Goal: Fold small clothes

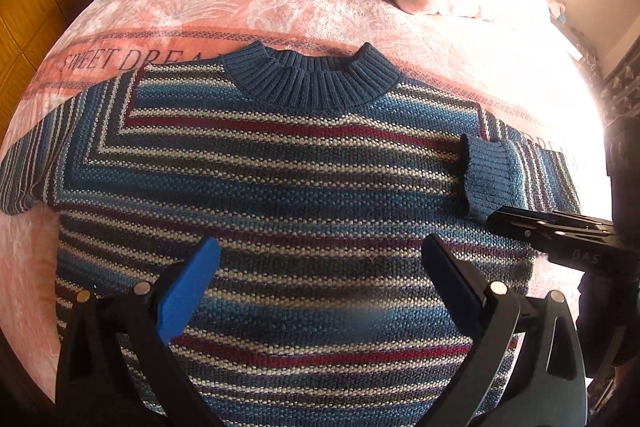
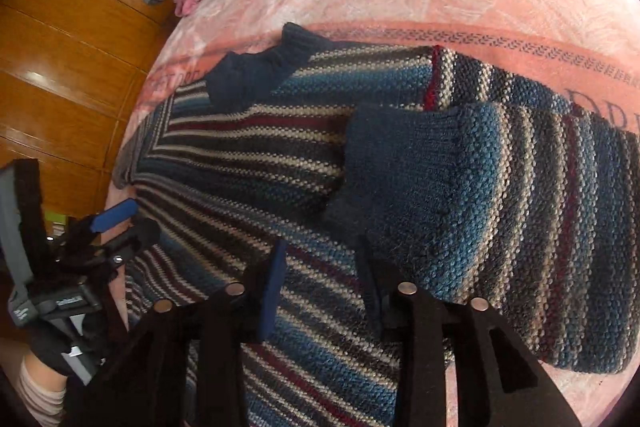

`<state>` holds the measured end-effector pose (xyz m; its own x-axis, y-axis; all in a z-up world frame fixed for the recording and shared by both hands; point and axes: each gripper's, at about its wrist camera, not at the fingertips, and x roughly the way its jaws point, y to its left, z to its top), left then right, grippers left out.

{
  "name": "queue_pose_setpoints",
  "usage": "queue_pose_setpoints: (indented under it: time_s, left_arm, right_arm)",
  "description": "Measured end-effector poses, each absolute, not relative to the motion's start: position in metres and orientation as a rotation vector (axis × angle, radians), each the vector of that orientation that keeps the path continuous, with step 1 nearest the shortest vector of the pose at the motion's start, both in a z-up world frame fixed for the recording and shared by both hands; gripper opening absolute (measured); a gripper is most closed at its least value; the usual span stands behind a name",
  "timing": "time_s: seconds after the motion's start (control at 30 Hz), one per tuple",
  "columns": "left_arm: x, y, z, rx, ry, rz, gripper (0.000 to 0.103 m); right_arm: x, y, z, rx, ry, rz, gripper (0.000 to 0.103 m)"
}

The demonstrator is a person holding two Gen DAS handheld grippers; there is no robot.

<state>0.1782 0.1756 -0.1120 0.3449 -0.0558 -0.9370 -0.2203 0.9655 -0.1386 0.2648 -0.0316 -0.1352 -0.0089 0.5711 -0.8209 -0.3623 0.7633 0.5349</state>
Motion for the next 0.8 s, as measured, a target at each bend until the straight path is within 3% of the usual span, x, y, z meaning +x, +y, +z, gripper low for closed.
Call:
queue_pose_setpoints:
  time_s: [0.27,0.33,0.4,0.43,0.8]
  left_arm:
    - [0.188,0.135,-0.130,-0.323,1.262,0.012,0.099]
    - [0.200,0.118,-0.136,-0.363,1.279,-0.024,0.095]
    - [0.213,0.100,-0.144,-0.400,1.307,-0.070,0.079]
    - [0.220,0.092,-0.149,-0.409,1.325,-0.085,0.075]
    - [0.264,0.040,-0.182,-0.413,1.376,-0.083,0.070]
  right_arm:
    - [0.283,-0.118,-0.107,0.206,1.288,0.529,0.050]
    - [0.288,-0.139,-0.110,0.210,1.276,0.455,0.049]
    - [0.292,-0.163,-0.111,0.224,1.262,0.405,0.049]
    - [0.294,-0.172,-0.111,0.239,1.253,0.386,0.049]
    - [0.304,-0.230,-0.101,0.316,1.160,0.265,0.049]
